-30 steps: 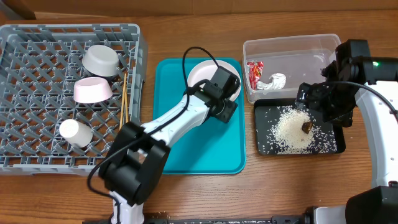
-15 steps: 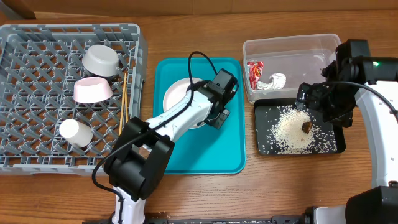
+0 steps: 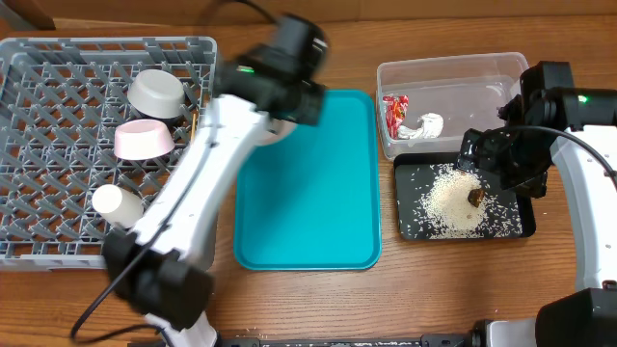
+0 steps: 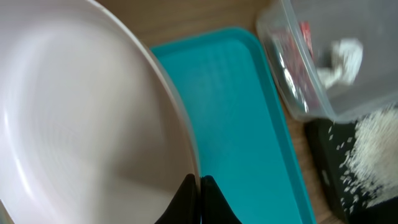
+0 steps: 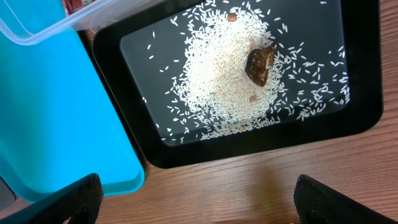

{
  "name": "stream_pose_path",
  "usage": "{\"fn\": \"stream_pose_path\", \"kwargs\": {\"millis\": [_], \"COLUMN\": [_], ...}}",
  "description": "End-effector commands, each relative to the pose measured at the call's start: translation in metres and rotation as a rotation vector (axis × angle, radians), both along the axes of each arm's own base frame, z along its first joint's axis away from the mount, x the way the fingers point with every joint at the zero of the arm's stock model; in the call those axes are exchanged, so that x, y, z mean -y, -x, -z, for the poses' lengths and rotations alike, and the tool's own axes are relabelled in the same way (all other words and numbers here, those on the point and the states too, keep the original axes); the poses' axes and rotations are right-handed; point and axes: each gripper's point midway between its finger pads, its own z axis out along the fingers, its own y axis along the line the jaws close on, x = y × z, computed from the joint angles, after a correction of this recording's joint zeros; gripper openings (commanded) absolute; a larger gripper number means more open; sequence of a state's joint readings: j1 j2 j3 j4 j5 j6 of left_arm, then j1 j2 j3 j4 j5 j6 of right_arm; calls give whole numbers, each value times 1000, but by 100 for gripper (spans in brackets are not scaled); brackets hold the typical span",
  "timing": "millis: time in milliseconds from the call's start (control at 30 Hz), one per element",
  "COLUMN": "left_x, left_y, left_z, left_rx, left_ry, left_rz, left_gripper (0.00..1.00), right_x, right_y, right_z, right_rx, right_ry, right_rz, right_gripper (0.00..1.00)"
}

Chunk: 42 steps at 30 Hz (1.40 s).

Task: Sort waste into correct bins and load items into the dishwasher
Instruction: 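Stand the white plate upright in the dish rack with the left gripper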

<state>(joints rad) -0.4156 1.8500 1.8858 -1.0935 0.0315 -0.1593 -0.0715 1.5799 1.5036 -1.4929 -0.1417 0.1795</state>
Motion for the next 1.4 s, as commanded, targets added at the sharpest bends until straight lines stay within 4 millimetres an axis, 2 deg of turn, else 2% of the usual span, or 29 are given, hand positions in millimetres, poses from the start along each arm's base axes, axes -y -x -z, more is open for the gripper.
{"fn": "stream_pose_path", "kwargs": {"millis": [0,33,67,267,500,533,567,600,633,700,767,833,900,933,967,1000,1067,1100,1167,1300,1367], "left_x": [-38,-46,-65,-100,-139,-146,-153,-162,-168,-177,-181,-187,-200,-207,-217,-241,-261,-263,-251,-228,-215], "left_y": [-2,-2,-3,-8,-16,-17,-16,-15,-14,-10,-5,2,12,17,22,36,55,62,79,96,106], "left_z": [-40,-40,-38,-28,3,7,8,8,7,4,-5,-16,-24,-25,-26,-26,-27,-26,-15,-4,-3], "left_rx": [-6,-24,-63,-140,-224,-233,-237,-239,-242,-241,-220,-179,-144,-140,-140,-150,-169,-183,-275,-373,-398], "left_ry": [204,240,317,555,625,626,629,634,640,645,630,564,430,366,293,142,4,-37,-86,-68,-46], "left_rz": [-70,-72,-77,-26,-109,-130,-150,-175,-198,-221,-220,-231,-278,-319,-385,-555,-734,-776,-749,-619,-536], "left_gripper": [4,4,4,4,4,12,48,70,83,98,100,100,100,100,100,100,100,100,100,100,98], "right_x": [2,2,2,2,2,2,2,2,2,2,2,-9,-31,-35,-41,-53,-63,-69,-84,-80,-67], "right_y": [-4,-4,-4,-4,-4,-4,-4,-4,-5,-6,-8,-16,-30,-34,-42,-60,-80,-92,-108,-96,-88], "right_z": [-10,-10,-10,-10,-10,-10,-10,-10,-10,-10,-11,-14,-22,-24,-26,-32,-39,-43,-50,-41,-34], "right_rx": [41,41,41,41,41,41,41,42,44,49,59,96,178,199,237,327,420,478,553,488,430], "right_ry": [10,10,10,9,10,9,10,10,10,10,5,-57,-159,-171,-171,-149,-103,-70,-29,-27,-3], "right_rz": [3,3,3,3,3,3,3,3,3,3,3,-13,-99,-121,-148,-212,-257,-281,-316,-298,-237], "right_gripper": [100,100,100,100,100,100,100,100,100,100,100,100,100,100,100,100,100,100,100,100,100]}}
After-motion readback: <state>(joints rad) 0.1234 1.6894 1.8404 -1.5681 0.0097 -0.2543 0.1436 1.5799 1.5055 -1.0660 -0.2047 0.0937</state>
